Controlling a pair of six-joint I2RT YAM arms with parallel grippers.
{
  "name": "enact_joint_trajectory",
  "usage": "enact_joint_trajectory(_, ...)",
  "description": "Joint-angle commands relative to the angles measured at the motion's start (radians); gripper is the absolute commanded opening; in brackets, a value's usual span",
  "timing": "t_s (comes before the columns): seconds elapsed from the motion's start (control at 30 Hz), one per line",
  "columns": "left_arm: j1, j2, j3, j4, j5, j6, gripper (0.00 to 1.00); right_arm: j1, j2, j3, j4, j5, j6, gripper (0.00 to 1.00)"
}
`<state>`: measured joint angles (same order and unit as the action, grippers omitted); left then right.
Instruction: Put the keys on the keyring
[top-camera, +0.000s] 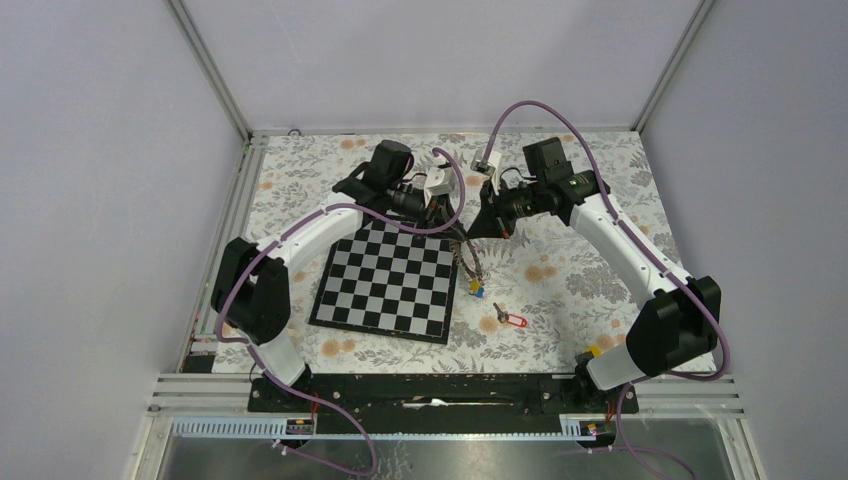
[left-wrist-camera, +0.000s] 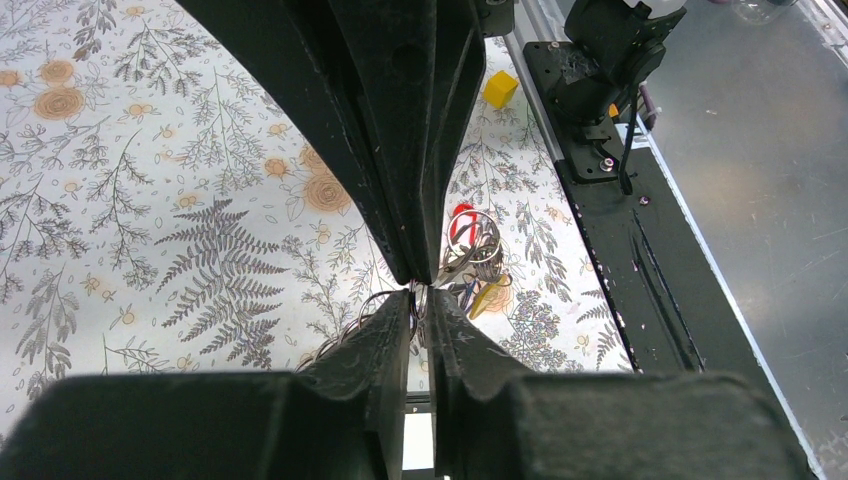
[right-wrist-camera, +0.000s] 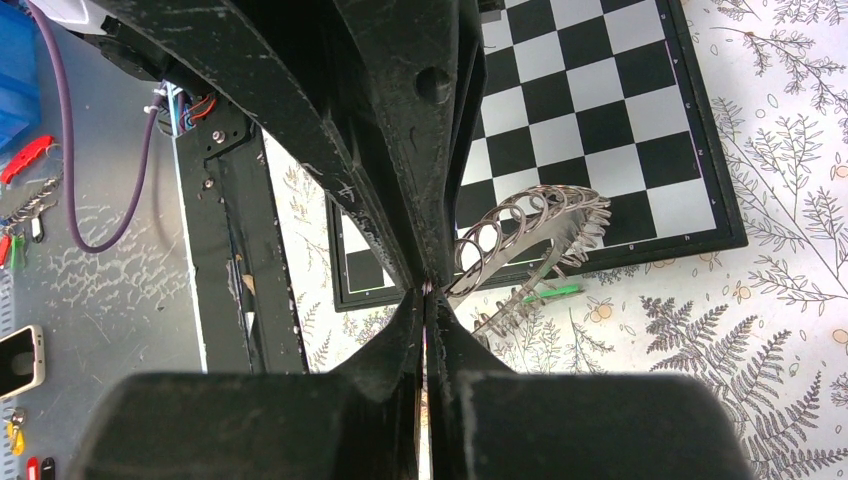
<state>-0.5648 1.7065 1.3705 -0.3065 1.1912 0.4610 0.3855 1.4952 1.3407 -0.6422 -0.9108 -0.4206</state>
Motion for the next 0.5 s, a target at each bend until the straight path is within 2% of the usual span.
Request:
enact_joint_trajectory(0.0, -0.006, 0.005, 0.011, 0.012, 0.049, 0.023, 0.09, 0.007, -0.016, 0.001, 0.036, -0.049, 0.003, 0.00)
enact_joint_trajectory(0.07, -0.006, 0.005, 0.011, 0.012, 0.053, 0.023, 0.00, 0.007, -0.016, -0.001, 0.038, -0.046, 0.003, 0.00)
enact_joint_trajectory(0.2, -0.006, 0.002, 0.012, 0.013, 0.066, 0.016, 0.00, 0.007, -0.019, -0.003, 0.052, -0.034, 0.022, 0.01)
enact_joint_trajectory(0.27, -0.005, -0.007, 0.005, 0.063, 0.067, -0.069, 0.00, 0.007, -0.025, -0.003, 0.062, -0.017, 0.037, 0.08)
enact_joint_trajectory(0.37, 0.006, -0.031, -0.062, 0.327, 0.063, -0.354, 0.00, 0.005, -0.046, -0.009, 0.080, 0.005, 0.054, 0.20)
enact_joint_trajectory(0.43, 0.019, -0.041, -0.127, 0.586, 0.063, -0.637, 0.00, 0.002, -0.056, -0.011, 0.084, 0.013, 0.059, 0.26)
enact_joint_trajectory(0.47, 0.025, -0.044, -0.169, 0.812, 0.057, -0.778, 0.00, -0.001, -0.063, -0.011, 0.086, 0.014, 0.065, 0.28)
